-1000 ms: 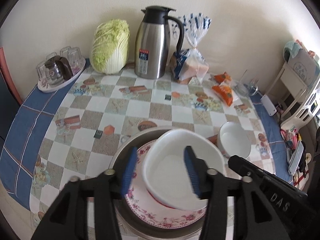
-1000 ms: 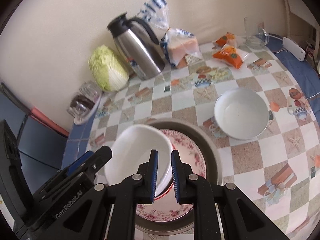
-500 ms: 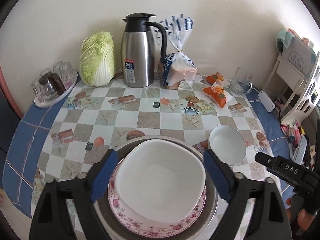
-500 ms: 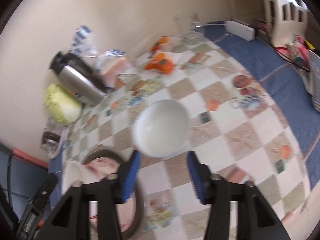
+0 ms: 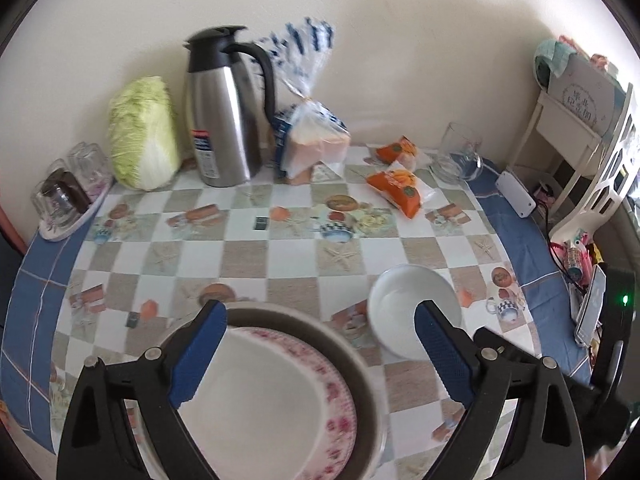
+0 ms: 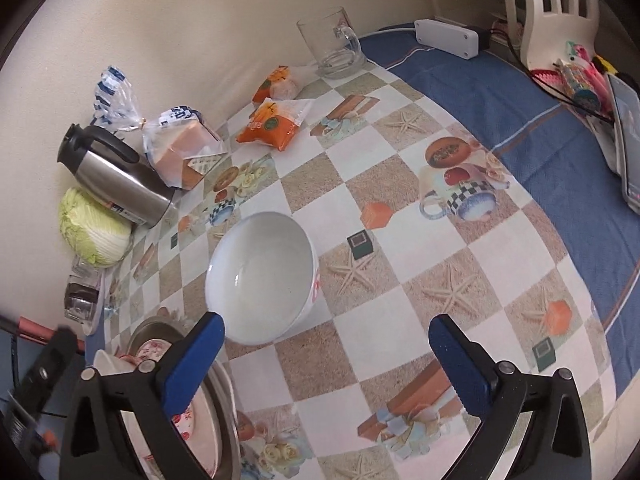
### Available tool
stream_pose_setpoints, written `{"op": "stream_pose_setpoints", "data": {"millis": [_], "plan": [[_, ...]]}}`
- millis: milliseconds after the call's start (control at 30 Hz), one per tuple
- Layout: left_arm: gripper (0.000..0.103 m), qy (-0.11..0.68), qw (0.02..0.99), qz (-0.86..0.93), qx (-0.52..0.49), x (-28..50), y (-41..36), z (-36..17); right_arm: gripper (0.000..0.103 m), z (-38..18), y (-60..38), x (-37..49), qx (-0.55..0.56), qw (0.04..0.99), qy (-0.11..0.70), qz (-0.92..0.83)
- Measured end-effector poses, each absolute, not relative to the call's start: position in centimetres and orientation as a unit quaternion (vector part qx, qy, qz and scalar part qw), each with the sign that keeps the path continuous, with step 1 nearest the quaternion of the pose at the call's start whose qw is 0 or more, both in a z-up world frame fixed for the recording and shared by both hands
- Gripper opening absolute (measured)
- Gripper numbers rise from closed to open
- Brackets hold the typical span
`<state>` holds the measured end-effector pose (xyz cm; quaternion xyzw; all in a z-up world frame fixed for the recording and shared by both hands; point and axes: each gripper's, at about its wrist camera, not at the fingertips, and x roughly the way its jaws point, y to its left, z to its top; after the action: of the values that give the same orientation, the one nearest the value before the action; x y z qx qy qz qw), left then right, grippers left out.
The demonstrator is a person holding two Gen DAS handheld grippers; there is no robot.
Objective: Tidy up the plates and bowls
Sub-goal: 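Move both grippers to the rim of the white round bowl, then close both grippers on the white round bowl rim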
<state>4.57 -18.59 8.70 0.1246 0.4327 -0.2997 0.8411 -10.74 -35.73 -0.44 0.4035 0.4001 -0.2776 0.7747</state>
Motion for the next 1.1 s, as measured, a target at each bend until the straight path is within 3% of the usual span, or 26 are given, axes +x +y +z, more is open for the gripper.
{"op": "stream_pose_setpoints", "data": {"millis": [567,633,700,833,900,1000,1100], "plan": [[0.095,0.492,0.794,-0.284,0.218,6.8,-28.5,3.7,0.103,-2.9,-37.5,-9.2,0.394,0.770,0.415,-0.283],[0.090,0.505,0.788,-0.283,0.211,7.3,-28.7,3.0,0.101,-3.0,-37.4,-8.8,0.396,0.772,0.414,-0.277],[0.077,0.513,0.785,-0.280,0.207,7.4,-28.9,2.2,0.086,-3.2,-37.2,-8.5,0.396,0.771,0.415,-0.275],[0.059,0.528,0.777,-0.275,0.205,7.7,-29.3,0.6,0.071,-3.9,-37.0,-7.9,0.408,0.764,0.418,-0.274],[0.048,0.541,0.771,-0.271,0.197,7.9,-29.4,-0.3,0.055,-4.2,-36.9,-7.8,0.413,0.763,0.416,-0.273],[0.045,0.554,0.766,-0.262,0.195,8.3,-29.4,-1.5,0.041,-4.4,-36.8,-7.7,0.423,0.764,0.410,-0.263],[0.034,0.561,0.762,-0.261,0.192,8.4,-29.4,-2.1,0.031,-4.4,-36.7,-7.4,0.426,0.767,0.406,-0.255]]}}
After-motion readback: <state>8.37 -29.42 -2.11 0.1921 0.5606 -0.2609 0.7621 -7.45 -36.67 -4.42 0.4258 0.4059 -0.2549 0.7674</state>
